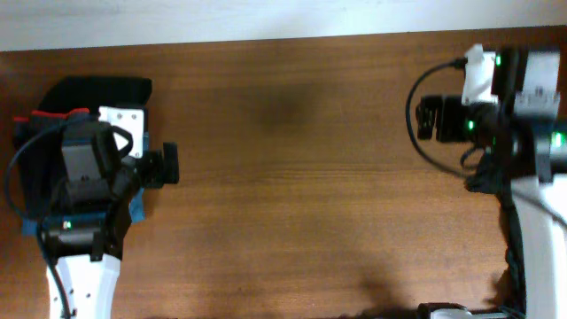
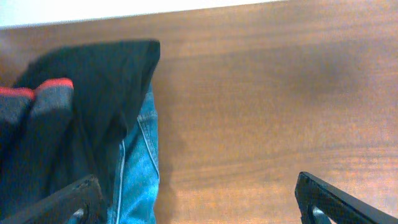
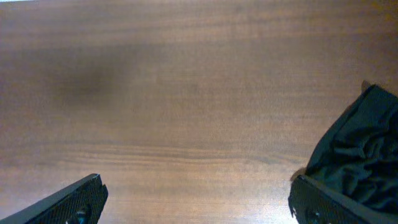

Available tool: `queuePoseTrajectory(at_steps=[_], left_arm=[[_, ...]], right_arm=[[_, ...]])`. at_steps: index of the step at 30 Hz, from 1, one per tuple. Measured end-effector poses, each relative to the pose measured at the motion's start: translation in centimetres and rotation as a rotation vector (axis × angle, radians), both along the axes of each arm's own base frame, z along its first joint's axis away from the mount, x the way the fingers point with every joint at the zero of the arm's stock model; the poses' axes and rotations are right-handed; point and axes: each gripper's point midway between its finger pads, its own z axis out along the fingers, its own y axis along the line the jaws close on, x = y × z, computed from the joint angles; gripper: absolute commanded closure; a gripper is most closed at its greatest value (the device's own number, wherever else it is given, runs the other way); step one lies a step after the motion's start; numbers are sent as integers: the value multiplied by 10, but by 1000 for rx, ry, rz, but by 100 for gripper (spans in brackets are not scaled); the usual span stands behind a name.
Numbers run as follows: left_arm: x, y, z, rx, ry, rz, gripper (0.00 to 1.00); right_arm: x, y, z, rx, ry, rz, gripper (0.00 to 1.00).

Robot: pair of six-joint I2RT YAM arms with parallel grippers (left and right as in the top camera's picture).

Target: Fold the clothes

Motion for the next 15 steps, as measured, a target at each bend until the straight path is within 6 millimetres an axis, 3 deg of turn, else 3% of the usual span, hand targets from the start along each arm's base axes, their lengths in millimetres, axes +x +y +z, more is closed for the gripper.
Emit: queuePoseTrajectory(at_steps=[8,15], left_arm=[[-20,14,10,-11,-79,41,1],[-19,13,10,-13,-81,39,1]], right_arm=[[-56,4,-11,-3,-164,0,1],[-69,5,-29,-2,-138,1,1]])
